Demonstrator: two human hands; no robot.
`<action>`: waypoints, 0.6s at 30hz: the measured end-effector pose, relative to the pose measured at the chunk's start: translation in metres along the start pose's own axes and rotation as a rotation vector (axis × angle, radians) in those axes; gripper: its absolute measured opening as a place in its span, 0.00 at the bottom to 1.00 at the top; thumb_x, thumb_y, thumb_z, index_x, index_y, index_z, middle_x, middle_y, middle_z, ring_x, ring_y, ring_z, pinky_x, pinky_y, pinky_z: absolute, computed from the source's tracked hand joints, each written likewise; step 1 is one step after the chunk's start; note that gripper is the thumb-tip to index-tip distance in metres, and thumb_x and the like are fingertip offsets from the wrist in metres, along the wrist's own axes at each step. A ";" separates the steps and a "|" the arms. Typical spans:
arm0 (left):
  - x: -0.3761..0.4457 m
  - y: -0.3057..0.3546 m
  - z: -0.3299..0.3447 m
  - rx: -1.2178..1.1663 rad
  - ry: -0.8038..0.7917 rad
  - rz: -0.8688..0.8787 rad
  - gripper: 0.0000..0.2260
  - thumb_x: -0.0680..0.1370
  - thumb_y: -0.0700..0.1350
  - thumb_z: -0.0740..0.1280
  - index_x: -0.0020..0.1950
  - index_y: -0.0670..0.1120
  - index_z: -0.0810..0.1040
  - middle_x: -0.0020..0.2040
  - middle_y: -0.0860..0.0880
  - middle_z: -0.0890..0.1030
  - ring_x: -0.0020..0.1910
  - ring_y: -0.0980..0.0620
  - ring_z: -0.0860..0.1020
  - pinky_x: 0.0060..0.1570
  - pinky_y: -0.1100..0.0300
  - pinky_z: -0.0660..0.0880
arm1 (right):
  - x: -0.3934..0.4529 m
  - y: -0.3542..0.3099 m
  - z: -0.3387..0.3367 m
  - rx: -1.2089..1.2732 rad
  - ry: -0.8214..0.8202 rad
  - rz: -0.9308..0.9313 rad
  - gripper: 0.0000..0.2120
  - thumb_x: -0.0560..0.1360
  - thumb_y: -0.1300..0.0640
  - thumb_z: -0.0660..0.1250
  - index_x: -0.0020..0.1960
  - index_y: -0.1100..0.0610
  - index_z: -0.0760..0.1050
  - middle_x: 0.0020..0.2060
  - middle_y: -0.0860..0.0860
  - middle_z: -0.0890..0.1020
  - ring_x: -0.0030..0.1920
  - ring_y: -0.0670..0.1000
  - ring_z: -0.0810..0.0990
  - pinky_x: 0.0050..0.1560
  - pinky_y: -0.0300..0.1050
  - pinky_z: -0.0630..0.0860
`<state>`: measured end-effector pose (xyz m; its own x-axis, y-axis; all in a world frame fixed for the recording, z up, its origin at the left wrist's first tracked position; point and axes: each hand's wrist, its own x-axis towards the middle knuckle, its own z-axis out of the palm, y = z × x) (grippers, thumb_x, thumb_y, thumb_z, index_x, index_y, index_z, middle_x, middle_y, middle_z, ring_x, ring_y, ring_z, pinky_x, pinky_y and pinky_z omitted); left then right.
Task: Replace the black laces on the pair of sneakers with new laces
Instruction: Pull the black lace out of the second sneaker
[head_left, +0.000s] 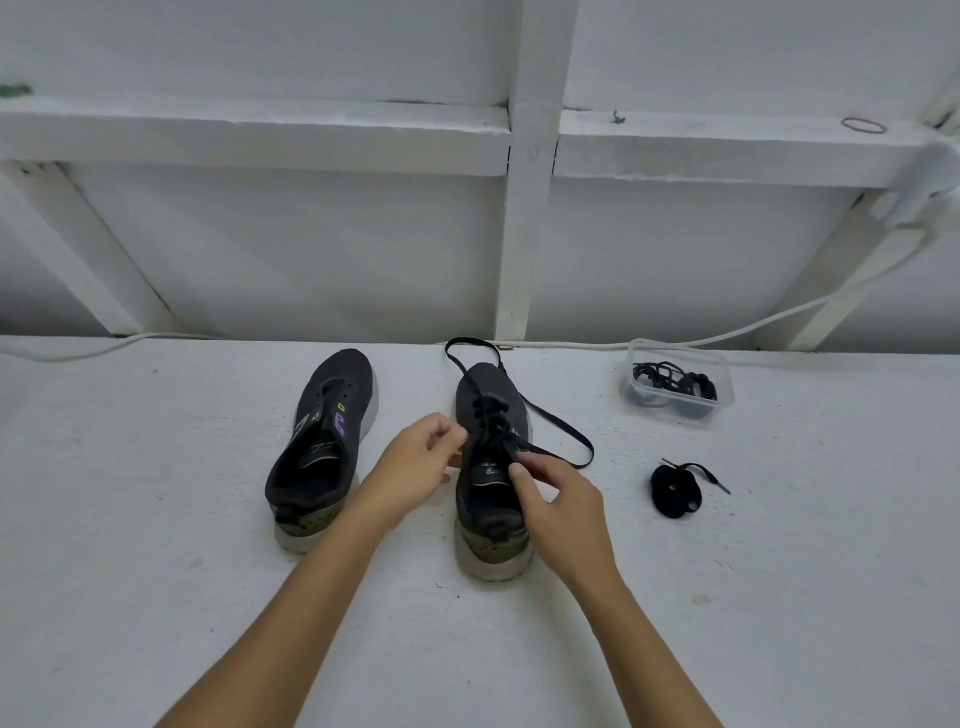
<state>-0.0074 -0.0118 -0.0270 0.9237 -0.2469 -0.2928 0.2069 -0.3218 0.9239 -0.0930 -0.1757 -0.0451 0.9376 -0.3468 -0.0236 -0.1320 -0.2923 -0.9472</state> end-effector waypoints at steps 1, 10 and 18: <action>0.001 0.003 0.000 0.029 0.043 -0.001 0.09 0.84 0.48 0.60 0.52 0.47 0.77 0.50 0.50 0.84 0.46 0.57 0.83 0.47 0.59 0.79 | -0.001 0.000 0.001 0.001 0.005 0.001 0.08 0.79 0.52 0.70 0.57 0.48 0.84 0.53 0.38 0.84 0.57 0.34 0.79 0.48 0.25 0.73; 0.002 -0.011 -0.003 -0.050 -0.124 0.042 0.06 0.80 0.49 0.68 0.53 0.48 0.82 0.50 0.48 0.85 0.52 0.50 0.83 0.54 0.53 0.81 | -0.008 -0.007 0.005 0.099 -0.020 0.025 0.13 0.82 0.53 0.66 0.53 0.33 0.77 0.51 0.23 0.79 0.57 0.29 0.76 0.52 0.25 0.72; 0.007 -0.003 -0.005 -0.194 0.085 -0.048 0.10 0.83 0.50 0.62 0.55 0.46 0.79 0.49 0.49 0.82 0.44 0.55 0.80 0.43 0.58 0.77 | -0.006 -0.004 0.007 0.094 -0.013 0.044 0.10 0.81 0.53 0.67 0.53 0.36 0.79 0.51 0.28 0.81 0.58 0.29 0.75 0.51 0.23 0.71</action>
<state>0.0004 -0.0081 -0.0306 0.9334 -0.1551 -0.3237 0.3020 -0.1478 0.9418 -0.0962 -0.1660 -0.0432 0.9357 -0.3459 -0.0689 -0.1427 -0.1925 -0.9709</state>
